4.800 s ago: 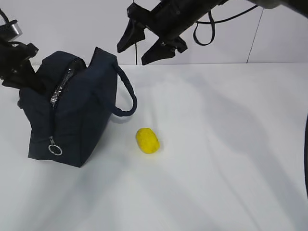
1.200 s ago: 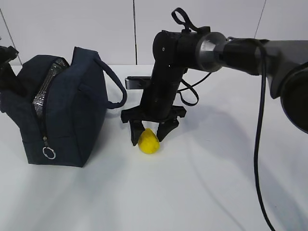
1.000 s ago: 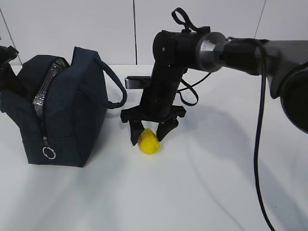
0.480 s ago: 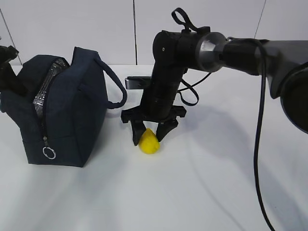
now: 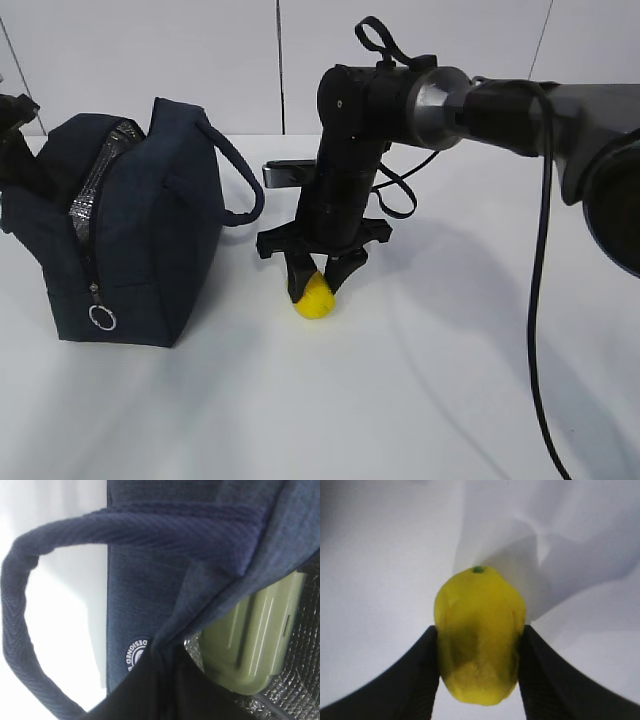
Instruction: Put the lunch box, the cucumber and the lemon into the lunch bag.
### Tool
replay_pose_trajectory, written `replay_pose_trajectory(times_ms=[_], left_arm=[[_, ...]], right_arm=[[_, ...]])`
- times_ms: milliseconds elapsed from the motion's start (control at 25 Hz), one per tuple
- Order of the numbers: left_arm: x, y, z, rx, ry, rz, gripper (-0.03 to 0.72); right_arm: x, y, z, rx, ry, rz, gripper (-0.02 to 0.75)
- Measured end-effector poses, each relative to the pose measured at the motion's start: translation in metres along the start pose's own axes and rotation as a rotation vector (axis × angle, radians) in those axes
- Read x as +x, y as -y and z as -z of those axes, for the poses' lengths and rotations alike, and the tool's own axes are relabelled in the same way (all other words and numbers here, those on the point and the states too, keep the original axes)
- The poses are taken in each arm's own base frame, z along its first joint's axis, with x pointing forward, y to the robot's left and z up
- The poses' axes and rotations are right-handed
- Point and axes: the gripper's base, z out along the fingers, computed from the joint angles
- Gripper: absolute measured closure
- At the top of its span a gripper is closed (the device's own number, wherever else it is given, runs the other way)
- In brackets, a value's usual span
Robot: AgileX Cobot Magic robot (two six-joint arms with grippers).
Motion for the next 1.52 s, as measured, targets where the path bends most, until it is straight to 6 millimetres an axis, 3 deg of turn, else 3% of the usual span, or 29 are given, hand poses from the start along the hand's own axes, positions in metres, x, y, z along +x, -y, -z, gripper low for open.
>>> replay_pose_trajectory(times_ms=[480, 960, 1240, 1520], left_arm=[[-0.004, 0.01, 0.001, 0.127, 0.041, 0.026, 0.703], [-0.006, 0.031, -0.005, 0.239, 0.058, 0.005, 0.703], [-0.006, 0.035, -0.006, 0.262, 0.063, -0.001, 0.703], [-0.008, 0.029, -0.001, 0.263, 0.078, 0.007, 0.703]], right_arm=[[-0.006, -0.006, 0.02, -0.013, 0.059, 0.013, 0.39], [0.011, -0.029, 0.125, -0.065, 0.261, 0.06, 0.391], [0.019, -0.042, 0.149, -0.168, 0.296, 0.075, 0.393], [0.037, -0.045, 0.194, -0.12, 0.391, 0.118, 0.393]])
